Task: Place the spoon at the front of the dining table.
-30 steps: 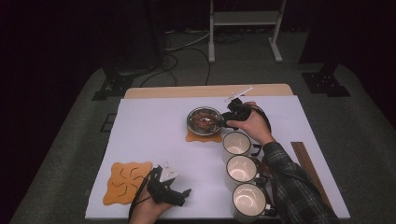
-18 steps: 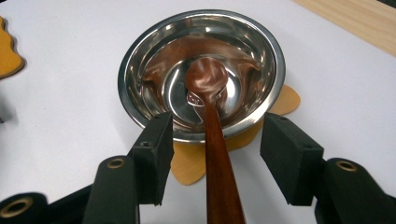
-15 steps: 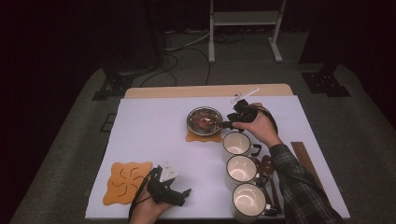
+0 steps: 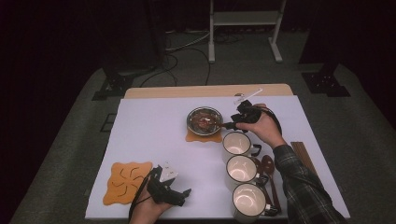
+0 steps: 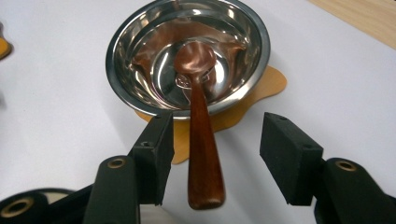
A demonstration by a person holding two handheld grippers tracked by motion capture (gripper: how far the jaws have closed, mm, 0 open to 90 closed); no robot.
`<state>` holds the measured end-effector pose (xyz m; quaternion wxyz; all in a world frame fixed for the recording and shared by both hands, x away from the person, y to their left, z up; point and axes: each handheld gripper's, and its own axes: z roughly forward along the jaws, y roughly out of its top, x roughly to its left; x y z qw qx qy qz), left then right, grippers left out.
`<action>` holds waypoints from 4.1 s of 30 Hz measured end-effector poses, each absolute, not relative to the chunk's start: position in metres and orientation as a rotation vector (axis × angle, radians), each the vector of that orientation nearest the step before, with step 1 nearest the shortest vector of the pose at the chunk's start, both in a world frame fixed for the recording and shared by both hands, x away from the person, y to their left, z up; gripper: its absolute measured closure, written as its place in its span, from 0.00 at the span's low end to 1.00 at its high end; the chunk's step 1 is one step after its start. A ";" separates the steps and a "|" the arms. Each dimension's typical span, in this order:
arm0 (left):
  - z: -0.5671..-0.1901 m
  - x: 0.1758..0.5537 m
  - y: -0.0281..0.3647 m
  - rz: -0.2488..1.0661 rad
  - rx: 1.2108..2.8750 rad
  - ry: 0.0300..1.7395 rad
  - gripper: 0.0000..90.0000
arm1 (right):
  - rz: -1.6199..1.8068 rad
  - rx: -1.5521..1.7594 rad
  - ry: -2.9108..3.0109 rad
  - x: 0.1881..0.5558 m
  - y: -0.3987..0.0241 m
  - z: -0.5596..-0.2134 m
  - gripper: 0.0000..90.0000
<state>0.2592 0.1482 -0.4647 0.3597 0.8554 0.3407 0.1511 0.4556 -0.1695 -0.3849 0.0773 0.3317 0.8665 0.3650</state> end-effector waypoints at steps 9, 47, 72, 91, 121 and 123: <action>-0.465 0.259 0.148 0.389 2.206 0.878 0.01 | 1.087 1.034 2.567 0.457 -0.180 -0.386 0.49; -0.464 0.259 0.148 0.392 2.211 0.876 0.01 | 1.038 1.177 2.465 0.505 -0.188 -0.383 0.50; -0.465 0.259 0.148 0.389 2.207 0.879 0.01 | 1.130 1.125 2.418 0.482 -0.199 -0.370 0.48; -0.465 0.259 0.148 0.390 2.207 0.877 0.01 | 1.166 1.137 2.397 0.456 -0.212 -0.368 0.45; -0.465 0.259 0.148 0.390 2.207 0.877 0.01 | 1.190 1.182 2.347 0.422 -0.248 -0.380 0.44; -0.465 0.259 0.148 0.390 2.207 0.877 0.01 | 1.183 1.188 2.344 0.420 -0.250 -0.381 0.45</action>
